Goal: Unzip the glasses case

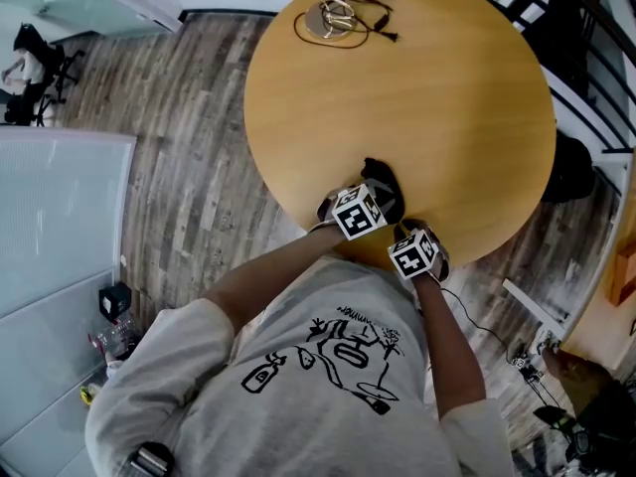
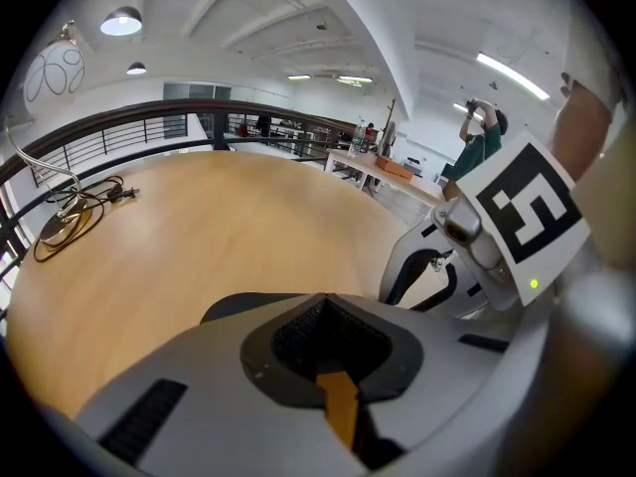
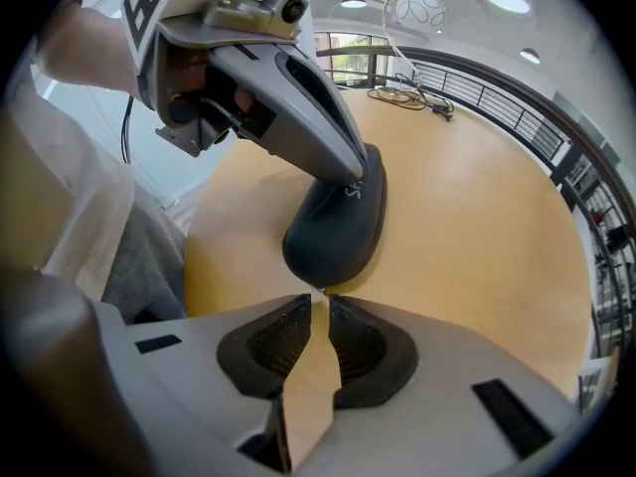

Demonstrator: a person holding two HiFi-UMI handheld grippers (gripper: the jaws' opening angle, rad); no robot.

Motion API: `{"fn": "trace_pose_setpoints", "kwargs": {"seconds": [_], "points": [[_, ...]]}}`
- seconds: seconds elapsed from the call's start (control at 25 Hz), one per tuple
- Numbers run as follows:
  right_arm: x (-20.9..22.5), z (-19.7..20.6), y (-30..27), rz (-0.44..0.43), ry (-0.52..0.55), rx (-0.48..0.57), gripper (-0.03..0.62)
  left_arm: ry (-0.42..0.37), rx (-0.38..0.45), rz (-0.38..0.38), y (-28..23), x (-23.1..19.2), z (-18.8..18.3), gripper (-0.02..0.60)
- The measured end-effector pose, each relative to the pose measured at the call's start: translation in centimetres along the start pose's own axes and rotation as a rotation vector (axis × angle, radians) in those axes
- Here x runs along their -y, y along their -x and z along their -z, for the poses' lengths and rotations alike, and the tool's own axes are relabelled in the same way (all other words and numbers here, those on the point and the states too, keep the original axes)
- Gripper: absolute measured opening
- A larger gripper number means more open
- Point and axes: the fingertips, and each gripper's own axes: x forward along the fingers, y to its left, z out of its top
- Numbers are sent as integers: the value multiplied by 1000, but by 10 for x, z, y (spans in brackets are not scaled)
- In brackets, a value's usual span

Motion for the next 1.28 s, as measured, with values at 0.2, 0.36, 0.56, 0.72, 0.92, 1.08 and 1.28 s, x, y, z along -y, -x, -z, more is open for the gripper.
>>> {"fn": "trace_pose_setpoints", "kwargs": {"seconds": [0.2,0.36,0.56,0.72,0.92,1.08,1.28], "points": [[-4,-2,-5,-10,11,0,58,-17,11,6,-1,-1,1,6],[0,-5,-10,-5,2,9,58,-18,18,13,0,-1,5,6],[0,-7,-10,-9,-2,21,58,-37,2,20,0,0,6,6],[0,-6,-9,-29,-35,28,57,-23,14,27,0,1,5,6],[0,-6,-9,-34,-54,34,55,-35,12,28,0,1,6,6],[1,-6,-9,-29,-49,33,55,-42,7,28,-1,1,5,6],[2,-7,-10,-26,-43,27,55,-35,5,32,-2,-1,6,6]]}}
